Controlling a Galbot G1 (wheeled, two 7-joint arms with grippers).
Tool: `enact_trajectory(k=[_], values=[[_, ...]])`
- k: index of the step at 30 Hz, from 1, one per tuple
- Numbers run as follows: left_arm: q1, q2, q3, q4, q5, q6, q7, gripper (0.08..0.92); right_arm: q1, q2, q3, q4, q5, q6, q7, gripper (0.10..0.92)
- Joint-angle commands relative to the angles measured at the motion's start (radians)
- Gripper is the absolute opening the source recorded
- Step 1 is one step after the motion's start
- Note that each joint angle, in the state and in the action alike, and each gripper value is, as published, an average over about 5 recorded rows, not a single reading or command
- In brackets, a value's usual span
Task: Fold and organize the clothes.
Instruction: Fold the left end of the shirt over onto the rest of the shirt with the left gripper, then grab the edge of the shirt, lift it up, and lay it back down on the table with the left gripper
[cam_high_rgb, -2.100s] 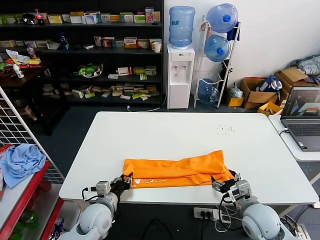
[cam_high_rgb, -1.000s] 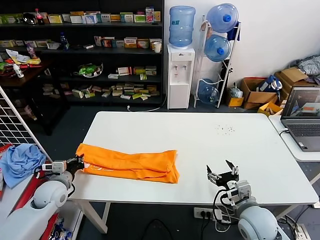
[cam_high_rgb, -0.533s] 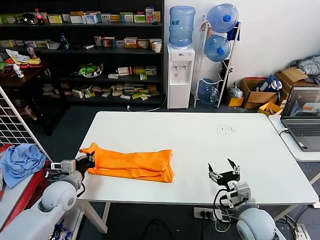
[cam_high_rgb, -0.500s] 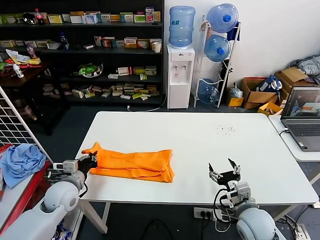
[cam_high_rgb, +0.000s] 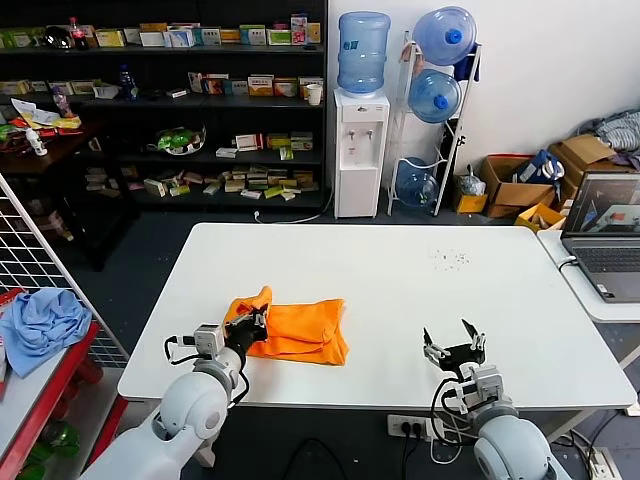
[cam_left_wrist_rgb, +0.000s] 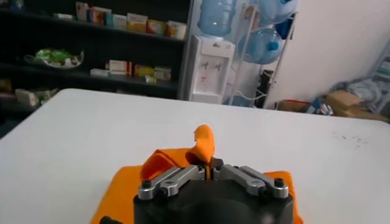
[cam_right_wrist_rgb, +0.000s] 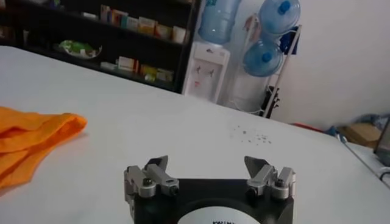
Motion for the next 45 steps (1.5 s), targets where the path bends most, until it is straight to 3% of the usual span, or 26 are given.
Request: enact_trajectory(k=[1, 11, 23, 29, 34, 38, 45], values=[[-0.021, -0.185, 0.091, 0.050, 0.053, -0.015, -0.005, 0.127, 0.007, 0.000, -0.001, -0.017, -0.003, 0.005, -0.003, 0.823], [-0.041, -0.241, 0.104, 0.149, 0.102, -0.141, 0.104, 0.150, 0.024, 0.000, -0.013, -0.015, 0.012, -0.003, -0.005, 0.823], [0.024, -0.164, 0.115, 0.048, 0.066, -0.275, 0.203, 0.482, 0.027, 0.001, -0.020, -0.016, 0.017, -0.003, -0.007, 0.823], [0.043, -0.038, 0.056, 0.038, 0.106, -0.228, 0.208, 0.655, 0.025, -0.001, -0.022, -0.014, 0.016, -0.003, -0.010, 0.823], [0.045, 0.092, -0.005, 0.058, 0.067, -0.116, 0.269, 0.788, 0.024, -0.002, -0.023, -0.034, -0.013, 0.030, -0.043, 0.823], [0.020, 0.130, -0.057, 0.108, -0.011, 0.016, 0.315, 0.820, 0.019, -0.006, -0.031, -0.060, -0.067, 0.105, -0.108, 0.823], [-0.037, 0.153, -0.107, 0.231, -0.099, 0.131, 0.391, 0.823, 0.010, -0.012, -0.024, -0.069, -0.058, 0.135, -0.135, 0.823]])
